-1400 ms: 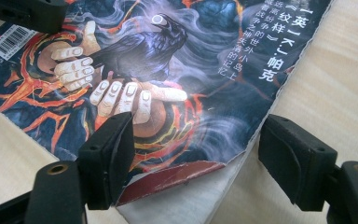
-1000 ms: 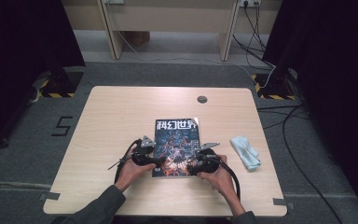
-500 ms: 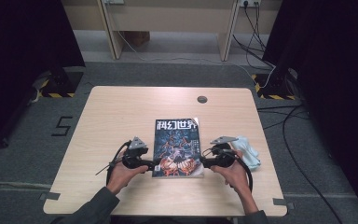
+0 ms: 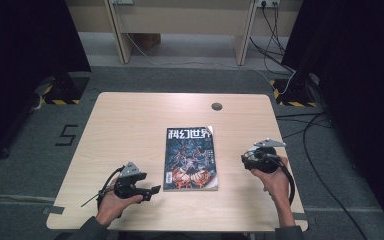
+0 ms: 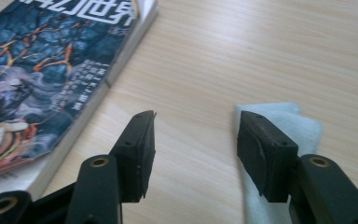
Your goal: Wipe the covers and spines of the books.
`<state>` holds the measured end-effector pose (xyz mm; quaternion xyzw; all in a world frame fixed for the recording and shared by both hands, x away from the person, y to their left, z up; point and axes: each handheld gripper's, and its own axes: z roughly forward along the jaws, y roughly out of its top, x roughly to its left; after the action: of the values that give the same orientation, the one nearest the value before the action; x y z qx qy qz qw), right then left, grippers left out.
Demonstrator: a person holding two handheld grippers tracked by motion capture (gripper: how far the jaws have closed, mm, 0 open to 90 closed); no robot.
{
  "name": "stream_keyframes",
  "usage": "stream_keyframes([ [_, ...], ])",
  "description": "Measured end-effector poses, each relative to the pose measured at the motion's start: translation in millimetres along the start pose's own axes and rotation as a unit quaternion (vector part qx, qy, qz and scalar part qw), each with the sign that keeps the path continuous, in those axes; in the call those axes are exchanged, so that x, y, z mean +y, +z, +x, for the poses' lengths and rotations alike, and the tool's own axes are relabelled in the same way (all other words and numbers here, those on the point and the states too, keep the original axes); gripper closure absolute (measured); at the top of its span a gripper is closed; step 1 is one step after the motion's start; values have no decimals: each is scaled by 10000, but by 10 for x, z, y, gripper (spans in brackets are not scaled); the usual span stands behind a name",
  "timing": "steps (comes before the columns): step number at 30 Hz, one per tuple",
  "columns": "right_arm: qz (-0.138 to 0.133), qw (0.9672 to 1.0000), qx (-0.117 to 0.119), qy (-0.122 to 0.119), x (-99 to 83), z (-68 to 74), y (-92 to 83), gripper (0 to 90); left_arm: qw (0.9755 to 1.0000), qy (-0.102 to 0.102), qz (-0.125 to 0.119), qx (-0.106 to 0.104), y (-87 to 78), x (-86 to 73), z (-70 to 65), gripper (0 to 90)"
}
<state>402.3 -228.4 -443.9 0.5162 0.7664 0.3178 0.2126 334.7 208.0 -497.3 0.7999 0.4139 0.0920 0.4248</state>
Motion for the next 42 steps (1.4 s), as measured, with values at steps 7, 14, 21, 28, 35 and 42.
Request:
stream_keyframes([
  [7, 217, 9992, -312, 125, -81, -200, 27, 511, 9998, 135, 130, -43, -39, -100, -82, 209],
  [14, 362, 9979, -452, 304, -169, -363, 55, 528, 9996, 198, 185, -28, -22, -103, -94, 209],
  [21, 549, 9964, -537, 349, -247, -471, 96, 538, 9997, 173, 182, 1, -14, -99, -73, 208],
  [28, 769, 9948, -528, 397, -307, -511, 168, 559, 9996, 177, 194, -33, -13, -100, -84, 206],
  [35, 885, 9945, -543, 148, -303, -454, 283, 618, 9996, 170, 221, -31, 0, -102, -90, 203],
  [42, 800, 9963, -322, -31, -204, -297, 405, 640, 9993, 189, 331, -29, 55, -107, -85, 204],
])
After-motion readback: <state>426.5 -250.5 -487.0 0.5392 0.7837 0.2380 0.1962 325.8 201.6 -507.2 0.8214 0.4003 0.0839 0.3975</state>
